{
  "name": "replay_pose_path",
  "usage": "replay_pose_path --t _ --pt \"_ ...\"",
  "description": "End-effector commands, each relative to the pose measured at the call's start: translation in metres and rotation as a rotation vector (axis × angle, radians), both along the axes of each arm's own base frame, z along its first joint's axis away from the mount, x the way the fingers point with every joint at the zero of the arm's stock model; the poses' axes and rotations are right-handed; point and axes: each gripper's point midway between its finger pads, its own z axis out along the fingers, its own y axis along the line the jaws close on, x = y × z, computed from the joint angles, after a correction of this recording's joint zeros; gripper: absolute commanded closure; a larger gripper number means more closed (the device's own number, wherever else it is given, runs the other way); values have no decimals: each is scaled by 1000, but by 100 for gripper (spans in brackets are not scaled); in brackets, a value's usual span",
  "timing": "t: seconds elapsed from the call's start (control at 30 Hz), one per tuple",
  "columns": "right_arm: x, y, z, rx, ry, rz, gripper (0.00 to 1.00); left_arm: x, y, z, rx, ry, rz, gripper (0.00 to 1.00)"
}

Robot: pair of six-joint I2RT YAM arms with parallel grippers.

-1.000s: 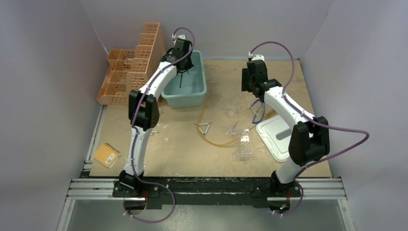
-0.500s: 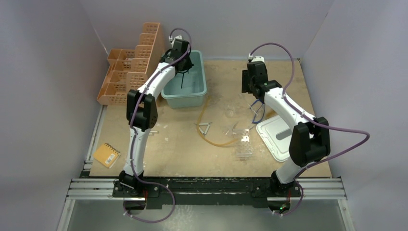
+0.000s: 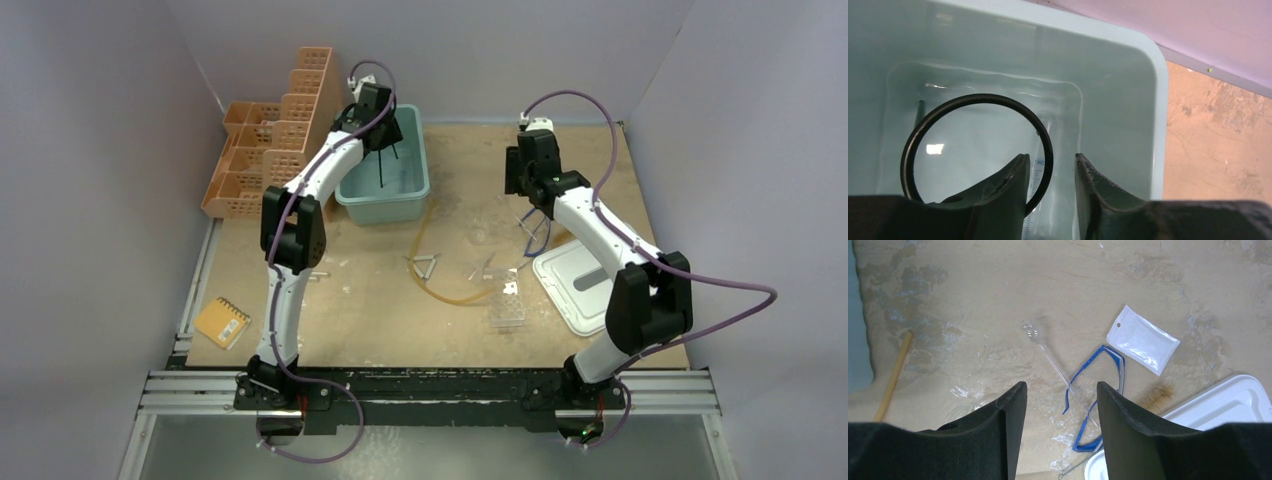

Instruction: Organize the chemistry lab equipment

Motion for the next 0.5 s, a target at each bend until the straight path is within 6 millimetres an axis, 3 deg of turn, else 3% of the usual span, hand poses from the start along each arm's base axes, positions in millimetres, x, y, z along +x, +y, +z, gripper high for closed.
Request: replay_pose_path --t 0.0,0.3,0.47 --pt "2 3 21 13 -68 13 44 6 12 56 -6 -111 31 60" --pt "4 8 29 40 -90 31 44 -2 22 108 41 -188 23 46" --pt "0 26 25 124 -53 83 40 -23 8 142 15 -231 -101 45"
